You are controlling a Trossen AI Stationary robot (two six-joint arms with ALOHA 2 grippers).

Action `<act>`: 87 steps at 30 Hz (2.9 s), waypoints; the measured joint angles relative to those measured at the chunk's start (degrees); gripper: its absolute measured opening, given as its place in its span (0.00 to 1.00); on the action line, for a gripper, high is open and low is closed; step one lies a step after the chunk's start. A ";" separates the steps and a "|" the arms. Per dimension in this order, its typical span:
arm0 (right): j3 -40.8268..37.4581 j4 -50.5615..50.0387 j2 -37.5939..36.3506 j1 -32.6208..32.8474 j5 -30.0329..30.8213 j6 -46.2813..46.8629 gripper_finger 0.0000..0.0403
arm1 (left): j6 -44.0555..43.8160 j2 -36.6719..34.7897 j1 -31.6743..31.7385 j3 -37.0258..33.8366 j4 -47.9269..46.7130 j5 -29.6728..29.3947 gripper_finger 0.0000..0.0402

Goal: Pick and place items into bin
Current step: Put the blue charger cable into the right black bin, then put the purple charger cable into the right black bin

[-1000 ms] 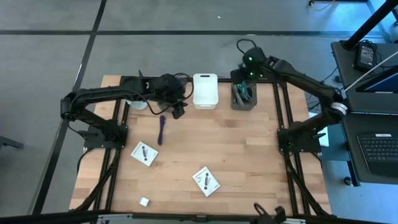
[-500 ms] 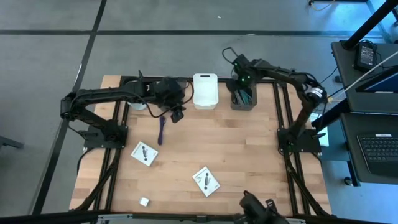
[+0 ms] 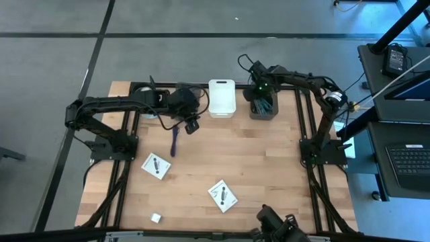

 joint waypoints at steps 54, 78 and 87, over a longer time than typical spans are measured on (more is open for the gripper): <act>-0.02 -6.43 -37.19 37.91 10.79 11.49 0.42 | -57.52 4.33 -1.91 -17.16 -17.93 0.21 0.28; -0.04 -6.07 -37.19 39.27 10.77 5.57 0.42 | -62.57 13.18 -3.55 -25.38 -1.48 0.78 0.16; -0.04 -5.91 -37.19 39.27 10.77 4.32 0.42 | -64.04 7.97 -3.10 -20.53 -8.82 -2.19 0.16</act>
